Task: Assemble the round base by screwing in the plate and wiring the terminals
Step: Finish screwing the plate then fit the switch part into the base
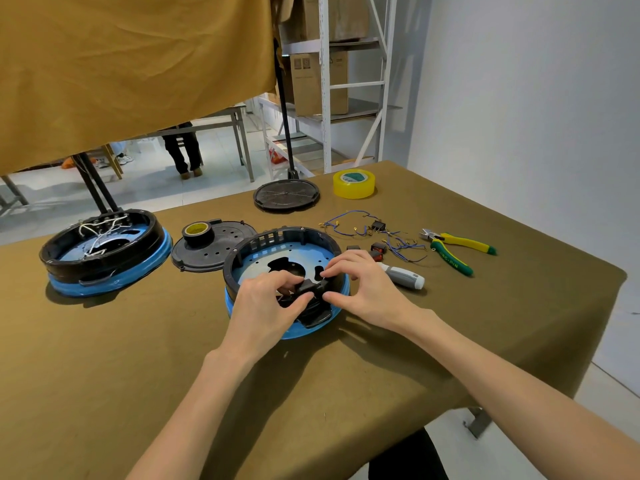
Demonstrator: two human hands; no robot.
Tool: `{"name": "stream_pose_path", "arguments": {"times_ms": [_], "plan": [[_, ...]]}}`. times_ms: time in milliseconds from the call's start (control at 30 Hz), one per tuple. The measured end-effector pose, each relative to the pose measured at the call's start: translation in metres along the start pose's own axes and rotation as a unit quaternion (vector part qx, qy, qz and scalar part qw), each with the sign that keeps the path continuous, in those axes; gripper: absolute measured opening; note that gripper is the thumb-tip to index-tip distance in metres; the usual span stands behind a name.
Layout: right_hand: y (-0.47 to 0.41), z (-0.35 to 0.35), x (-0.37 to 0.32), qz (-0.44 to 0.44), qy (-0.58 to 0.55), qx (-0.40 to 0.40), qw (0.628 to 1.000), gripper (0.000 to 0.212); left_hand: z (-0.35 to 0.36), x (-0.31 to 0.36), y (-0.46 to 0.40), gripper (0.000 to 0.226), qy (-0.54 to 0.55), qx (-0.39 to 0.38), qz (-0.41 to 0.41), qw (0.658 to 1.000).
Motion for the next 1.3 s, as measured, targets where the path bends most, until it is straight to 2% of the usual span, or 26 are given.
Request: {"name": "stream_pose_path", "arguments": {"times_ms": [233, 400, 533, 1000, 1300], "plan": [[0.000, 0.003, -0.001, 0.005, 0.004, -0.010, 1.000, 0.037, 0.000, -0.010, 0.007, 0.042, -0.021, -0.032, 0.029, 0.999], [-0.003, 0.005, -0.005, 0.001, 0.034, 0.014, 0.999, 0.028, 0.001, -0.008, 0.007, 0.056, -0.020, -0.080, 0.047, 0.996], [-0.001, 0.004, -0.005, -0.005, 0.038, 0.008, 0.999, 0.026, 0.001, -0.011, 0.007, 0.052, -0.045, -0.104, 0.057, 0.992], [0.000, 0.001, 0.002, 0.006, 0.002, -0.020, 1.000, 0.035, 0.007, -0.009, 0.006, 0.043, -0.114, -0.103, 0.109, 0.982], [-0.002, 0.003, -0.007, 0.001, 0.047, 0.008, 0.999, 0.027, 0.001, -0.006, 0.009, 0.043, -0.060, -0.083, 0.075, 0.992]]}}
Point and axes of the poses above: each hand's wrist, its own y-axis away from the middle knuckle, its own z-axis out of the palm, x = y × z, the point moved 7 cm from there along -y, towards the middle knuckle, and after that the axes turned 14 degrees about -z, right-handed, at the moved point
